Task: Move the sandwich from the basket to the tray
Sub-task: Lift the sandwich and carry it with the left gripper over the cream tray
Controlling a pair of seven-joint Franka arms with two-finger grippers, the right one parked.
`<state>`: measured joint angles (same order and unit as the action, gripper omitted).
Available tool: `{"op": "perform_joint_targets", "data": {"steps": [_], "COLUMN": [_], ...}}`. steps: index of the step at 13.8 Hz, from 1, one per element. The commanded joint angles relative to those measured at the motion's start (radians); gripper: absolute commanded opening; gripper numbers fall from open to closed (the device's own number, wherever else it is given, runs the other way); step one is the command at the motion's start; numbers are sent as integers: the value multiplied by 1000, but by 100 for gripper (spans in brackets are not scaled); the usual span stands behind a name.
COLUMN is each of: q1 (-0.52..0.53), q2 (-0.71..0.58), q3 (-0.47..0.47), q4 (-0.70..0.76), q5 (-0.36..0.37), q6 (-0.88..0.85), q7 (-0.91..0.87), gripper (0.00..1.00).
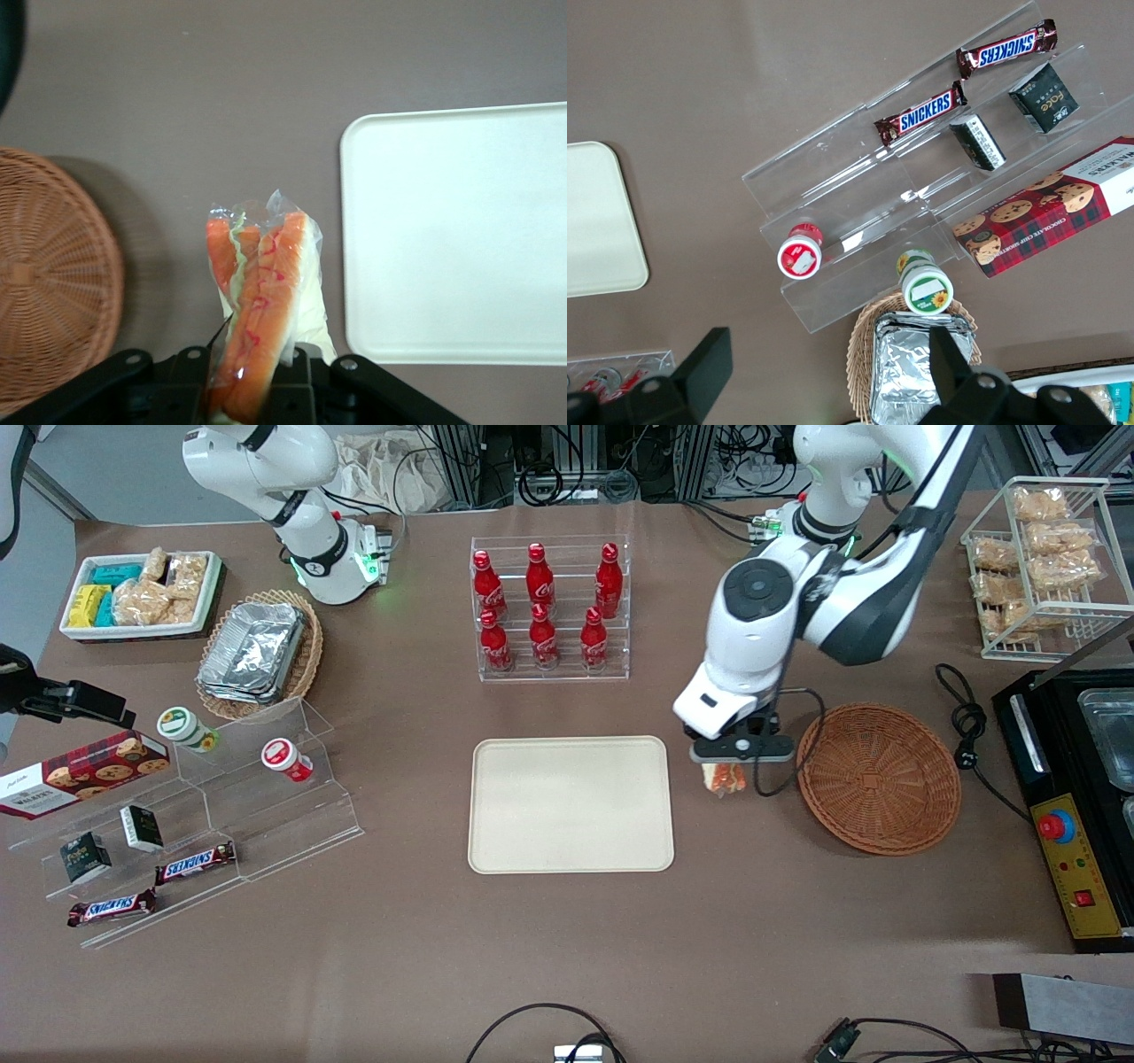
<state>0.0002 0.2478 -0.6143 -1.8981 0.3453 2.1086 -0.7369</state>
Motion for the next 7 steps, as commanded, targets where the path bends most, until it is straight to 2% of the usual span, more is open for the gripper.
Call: {"op": "perform_joint_targets", "data": {"steps": [1, 4, 7], "q1": [-41, -97, -159], "q2": [80, 111, 191], "q3": [-2, -2, -1], "q4": [80, 83, 85], "q5": [49, 72, 176], "q6": [-6, 25, 30], "q7": [-67, -62, -68], "gripper": [8, 9, 12]}}
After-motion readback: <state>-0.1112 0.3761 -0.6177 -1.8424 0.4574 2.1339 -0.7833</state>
